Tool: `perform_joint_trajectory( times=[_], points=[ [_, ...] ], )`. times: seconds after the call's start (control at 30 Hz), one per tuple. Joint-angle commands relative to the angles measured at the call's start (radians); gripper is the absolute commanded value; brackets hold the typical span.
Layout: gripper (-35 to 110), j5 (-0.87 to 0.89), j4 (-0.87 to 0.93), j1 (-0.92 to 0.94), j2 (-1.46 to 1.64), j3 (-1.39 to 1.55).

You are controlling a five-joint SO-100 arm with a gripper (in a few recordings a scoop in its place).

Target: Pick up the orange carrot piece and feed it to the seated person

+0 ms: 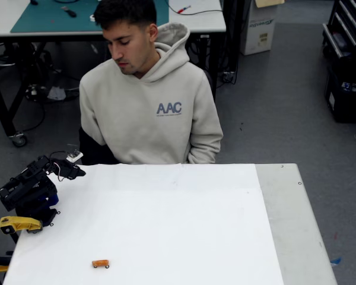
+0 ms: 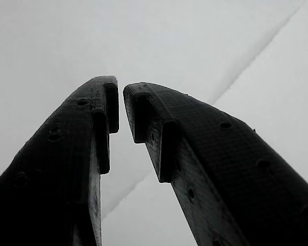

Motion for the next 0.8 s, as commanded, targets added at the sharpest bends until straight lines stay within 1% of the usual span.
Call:
perform_joint_trajectory(
  times=[0.0,0.77],
  points=[
    [-2,-0.014,0.002,0.003,0.003,-0.003],
    [-2,-0.014,-0.009,0.006,0.002,-0.012]
  ],
)
